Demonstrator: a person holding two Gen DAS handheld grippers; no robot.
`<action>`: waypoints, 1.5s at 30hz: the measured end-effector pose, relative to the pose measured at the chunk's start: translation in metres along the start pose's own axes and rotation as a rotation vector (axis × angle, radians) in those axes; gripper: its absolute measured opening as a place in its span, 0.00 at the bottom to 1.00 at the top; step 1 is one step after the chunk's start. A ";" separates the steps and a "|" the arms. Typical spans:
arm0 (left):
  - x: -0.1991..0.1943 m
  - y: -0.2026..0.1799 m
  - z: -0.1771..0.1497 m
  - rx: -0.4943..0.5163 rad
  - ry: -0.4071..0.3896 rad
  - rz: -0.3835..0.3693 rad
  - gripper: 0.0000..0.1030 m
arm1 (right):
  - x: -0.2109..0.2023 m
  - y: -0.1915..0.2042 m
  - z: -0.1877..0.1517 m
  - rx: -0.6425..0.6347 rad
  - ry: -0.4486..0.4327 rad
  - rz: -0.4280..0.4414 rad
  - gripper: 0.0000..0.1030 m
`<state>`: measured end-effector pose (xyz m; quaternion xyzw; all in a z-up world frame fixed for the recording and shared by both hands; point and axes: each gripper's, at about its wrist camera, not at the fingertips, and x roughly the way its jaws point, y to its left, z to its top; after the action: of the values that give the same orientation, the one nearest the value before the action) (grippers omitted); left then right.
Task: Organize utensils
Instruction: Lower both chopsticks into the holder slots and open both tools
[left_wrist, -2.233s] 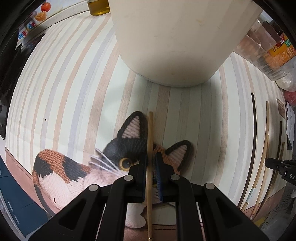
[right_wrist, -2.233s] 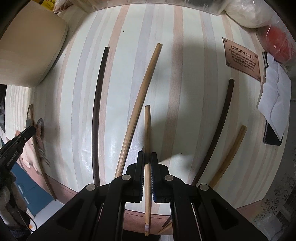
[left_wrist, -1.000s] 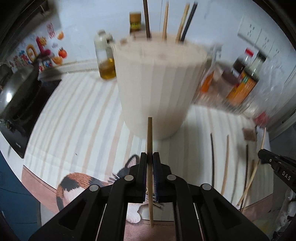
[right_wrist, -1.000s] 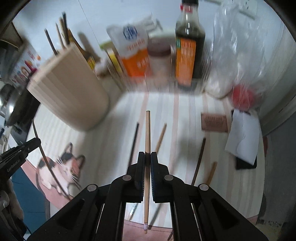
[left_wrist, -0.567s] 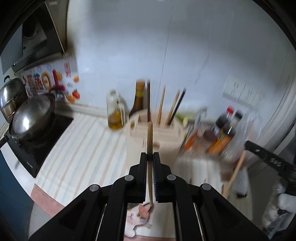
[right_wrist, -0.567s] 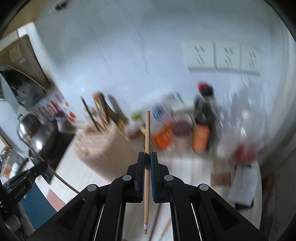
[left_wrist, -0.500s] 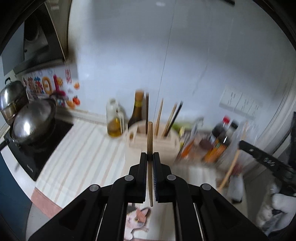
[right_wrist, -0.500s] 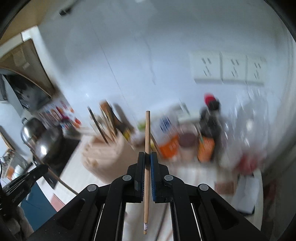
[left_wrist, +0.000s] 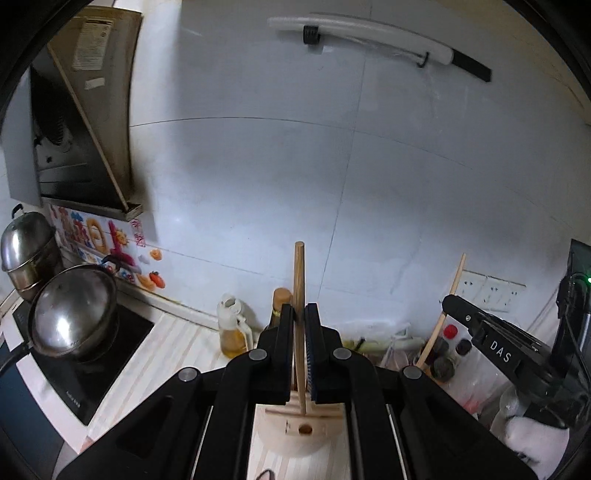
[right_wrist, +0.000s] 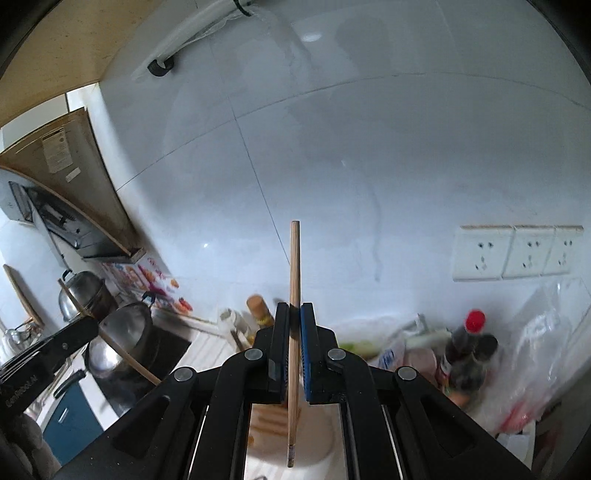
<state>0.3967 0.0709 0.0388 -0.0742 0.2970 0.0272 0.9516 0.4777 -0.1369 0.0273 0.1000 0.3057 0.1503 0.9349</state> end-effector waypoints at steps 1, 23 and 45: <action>0.005 0.001 0.002 0.000 0.002 -0.006 0.03 | 0.006 0.001 0.003 0.002 -0.001 -0.002 0.06; 0.121 0.039 0.008 -0.004 0.159 -0.233 0.03 | 0.108 0.008 -0.004 0.090 -0.036 -0.090 0.06; 0.171 0.036 -0.030 0.073 0.309 -0.266 0.04 | 0.139 -0.010 -0.041 0.096 0.041 -0.065 0.06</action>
<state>0.5166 0.1030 -0.0876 -0.0815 0.4278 -0.1214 0.8920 0.5618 -0.0952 -0.0837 0.1316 0.3345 0.1070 0.9270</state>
